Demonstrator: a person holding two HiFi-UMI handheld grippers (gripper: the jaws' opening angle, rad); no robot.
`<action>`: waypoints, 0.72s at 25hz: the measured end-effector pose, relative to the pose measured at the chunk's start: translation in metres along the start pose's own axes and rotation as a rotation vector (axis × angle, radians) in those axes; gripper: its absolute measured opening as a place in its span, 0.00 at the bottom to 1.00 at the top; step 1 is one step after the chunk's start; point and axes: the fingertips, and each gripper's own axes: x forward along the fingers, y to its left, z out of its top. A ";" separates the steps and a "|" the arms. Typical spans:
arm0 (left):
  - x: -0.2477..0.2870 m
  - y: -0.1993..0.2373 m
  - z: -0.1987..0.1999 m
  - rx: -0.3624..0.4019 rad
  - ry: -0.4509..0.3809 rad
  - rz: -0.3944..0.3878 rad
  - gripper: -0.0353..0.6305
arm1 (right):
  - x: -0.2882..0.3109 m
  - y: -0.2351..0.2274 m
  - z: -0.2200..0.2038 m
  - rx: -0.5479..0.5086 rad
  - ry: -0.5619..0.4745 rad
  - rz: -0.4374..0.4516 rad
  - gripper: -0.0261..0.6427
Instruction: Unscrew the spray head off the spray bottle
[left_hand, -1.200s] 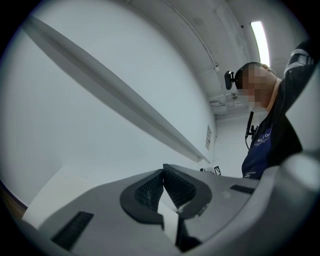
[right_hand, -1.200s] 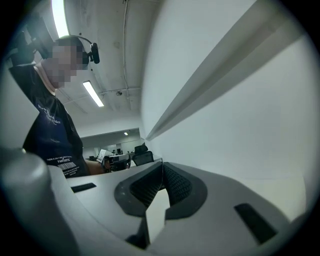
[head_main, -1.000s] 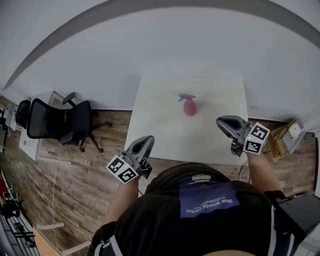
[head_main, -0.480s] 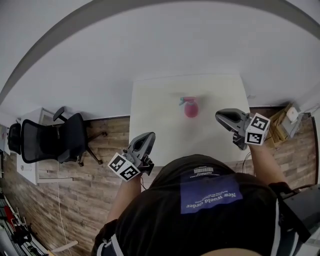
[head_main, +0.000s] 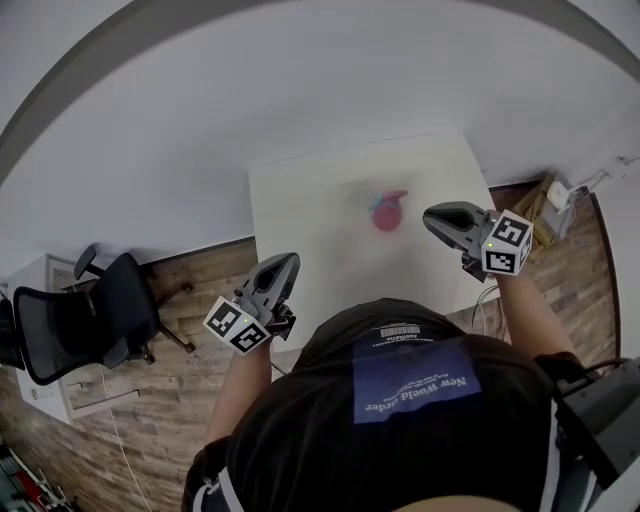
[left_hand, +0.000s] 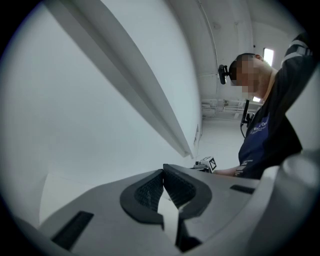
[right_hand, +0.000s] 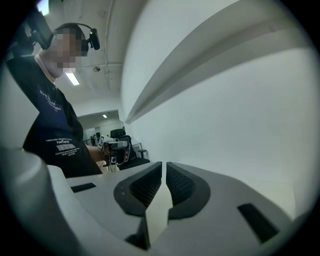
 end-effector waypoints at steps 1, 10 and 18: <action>0.002 0.003 -0.003 -0.005 0.003 -0.002 0.06 | 0.003 -0.004 -0.005 -0.015 0.033 -0.004 0.04; 0.026 -0.007 -0.017 -0.024 -0.057 0.105 0.06 | 0.046 -0.063 -0.046 -0.339 0.495 0.163 0.33; 0.007 -0.009 -0.029 -0.030 -0.081 0.234 0.06 | 0.112 -0.093 -0.113 -0.543 0.869 0.310 0.33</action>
